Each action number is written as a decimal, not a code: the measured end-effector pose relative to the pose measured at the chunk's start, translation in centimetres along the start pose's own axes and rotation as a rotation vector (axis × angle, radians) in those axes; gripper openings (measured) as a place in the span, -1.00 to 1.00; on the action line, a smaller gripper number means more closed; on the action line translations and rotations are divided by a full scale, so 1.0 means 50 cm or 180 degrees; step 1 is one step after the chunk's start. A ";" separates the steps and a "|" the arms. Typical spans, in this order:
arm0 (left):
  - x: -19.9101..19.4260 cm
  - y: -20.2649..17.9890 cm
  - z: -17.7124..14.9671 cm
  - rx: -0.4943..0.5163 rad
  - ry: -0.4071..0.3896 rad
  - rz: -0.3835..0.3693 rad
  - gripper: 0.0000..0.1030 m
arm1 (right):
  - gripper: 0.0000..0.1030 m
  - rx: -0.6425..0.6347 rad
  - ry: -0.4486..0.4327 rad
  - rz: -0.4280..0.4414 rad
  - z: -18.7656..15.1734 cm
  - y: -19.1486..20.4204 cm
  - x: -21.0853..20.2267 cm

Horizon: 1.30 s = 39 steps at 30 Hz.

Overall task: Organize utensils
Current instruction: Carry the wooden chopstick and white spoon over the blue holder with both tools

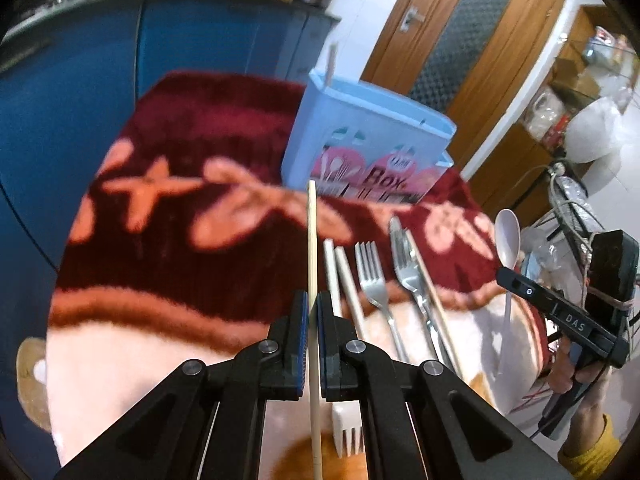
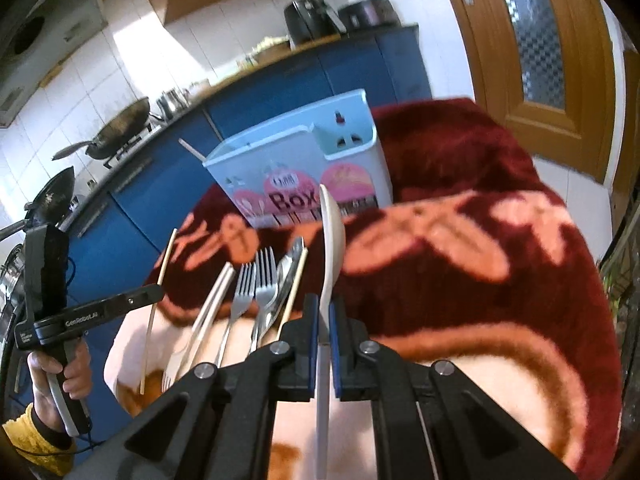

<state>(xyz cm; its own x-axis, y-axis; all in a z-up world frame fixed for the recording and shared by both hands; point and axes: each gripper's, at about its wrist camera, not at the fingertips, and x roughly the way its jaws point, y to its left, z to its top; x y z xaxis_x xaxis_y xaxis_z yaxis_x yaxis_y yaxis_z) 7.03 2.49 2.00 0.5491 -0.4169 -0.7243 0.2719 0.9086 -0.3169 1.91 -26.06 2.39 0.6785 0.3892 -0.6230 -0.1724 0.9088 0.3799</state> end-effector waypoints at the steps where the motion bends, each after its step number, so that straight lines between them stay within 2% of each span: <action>1: -0.009 -0.006 0.000 0.0018 -0.0090 -0.0020 -0.93 | -0.87 -0.0022 -0.0042 -0.0005 0.001 -0.001 -0.004; 10: -0.060 -0.036 0.034 0.0075 -0.0675 -0.0102 -0.93 | -0.87 -0.0265 -0.0496 -0.0045 0.016 0.031 -0.034; 16: -0.089 -0.045 0.063 -0.0018 -0.1022 -0.0230 -0.93 | -0.87 -0.0414 -0.0744 -0.0124 0.038 0.047 -0.043; 27: -0.092 -0.089 0.139 0.0124 -0.1482 -0.0129 -0.93 | -0.87 -0.0430 -0.0925 -0.0048 0.087 0.040 -0.028; 32: -0.083 -0.097 0.179 0.0068 -0.1598 -0.0154 -0.93 | -0.87 -0.0427 -0.0982 -0.0019 0.111 0.036 -0.017; 39: -0.064 -0.112 0.237 0.0085 -0.1861 -0.0054 -0.92 | -0.87 -0.0451 -0.1066 -0.0026 0.129 0.034 -0.006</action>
<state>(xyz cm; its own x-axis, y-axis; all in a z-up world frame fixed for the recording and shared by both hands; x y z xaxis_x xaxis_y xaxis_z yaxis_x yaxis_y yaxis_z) 13.13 -1.54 13.36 0.8873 -0.3819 -0.2587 0.3003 0.9040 -0.3044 6.02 -25.60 7.61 0.8725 0.3322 -0.3584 -0.2472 0.9327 0.2627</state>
